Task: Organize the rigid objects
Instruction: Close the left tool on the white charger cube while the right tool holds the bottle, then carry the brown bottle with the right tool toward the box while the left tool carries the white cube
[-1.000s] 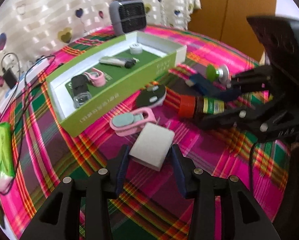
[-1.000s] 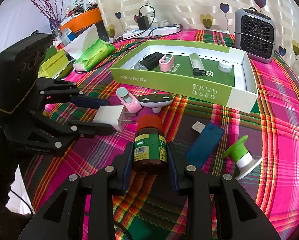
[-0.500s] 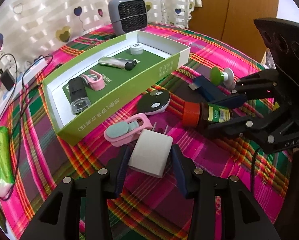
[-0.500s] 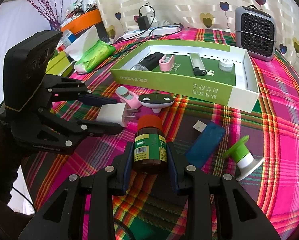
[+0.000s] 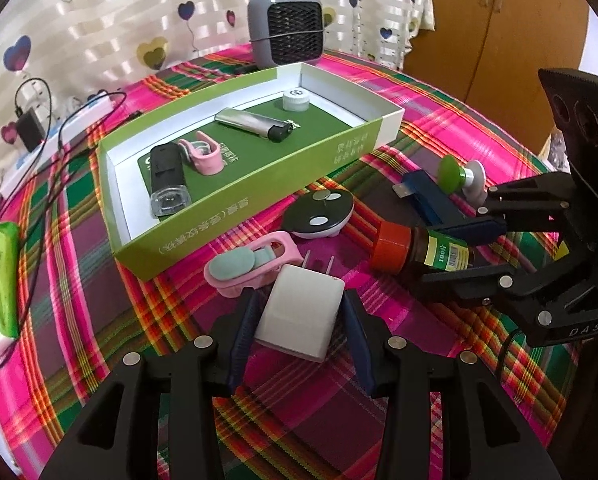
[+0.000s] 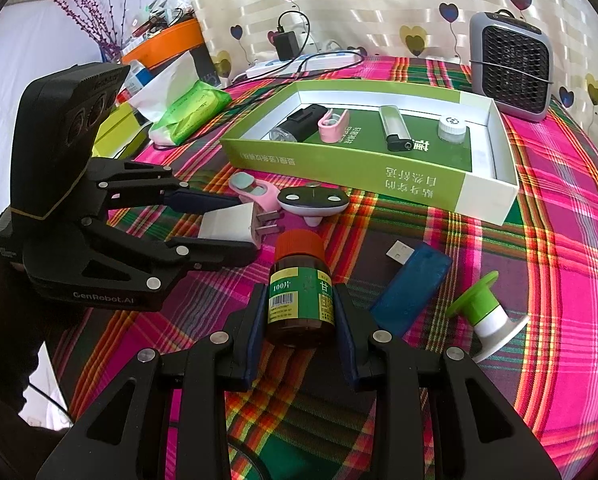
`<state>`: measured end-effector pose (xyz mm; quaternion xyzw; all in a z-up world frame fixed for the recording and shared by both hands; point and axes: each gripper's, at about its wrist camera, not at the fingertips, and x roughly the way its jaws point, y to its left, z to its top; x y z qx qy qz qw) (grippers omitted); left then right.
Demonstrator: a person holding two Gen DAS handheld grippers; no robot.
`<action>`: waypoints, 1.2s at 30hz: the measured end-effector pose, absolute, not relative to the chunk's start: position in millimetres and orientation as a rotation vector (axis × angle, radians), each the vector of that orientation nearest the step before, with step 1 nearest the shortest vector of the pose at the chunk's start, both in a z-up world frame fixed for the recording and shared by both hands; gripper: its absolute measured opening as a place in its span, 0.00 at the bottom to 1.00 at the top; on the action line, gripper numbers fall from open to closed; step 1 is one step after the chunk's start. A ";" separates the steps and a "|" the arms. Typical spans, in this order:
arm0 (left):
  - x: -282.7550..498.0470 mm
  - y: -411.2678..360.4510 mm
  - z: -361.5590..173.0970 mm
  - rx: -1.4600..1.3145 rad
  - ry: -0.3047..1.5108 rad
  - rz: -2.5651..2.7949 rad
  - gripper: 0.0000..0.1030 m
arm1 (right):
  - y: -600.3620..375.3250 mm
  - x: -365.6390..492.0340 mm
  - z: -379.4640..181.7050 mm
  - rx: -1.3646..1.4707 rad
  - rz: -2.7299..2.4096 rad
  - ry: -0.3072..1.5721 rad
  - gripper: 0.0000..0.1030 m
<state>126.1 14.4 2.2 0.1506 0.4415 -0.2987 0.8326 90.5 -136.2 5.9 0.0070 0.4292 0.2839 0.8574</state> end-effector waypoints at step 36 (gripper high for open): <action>118.7 18.5 4.1 0.295 0.919 -0.573 0.31 | -132.4 87.3 8.5 -0.020 0.584 0.882 0.32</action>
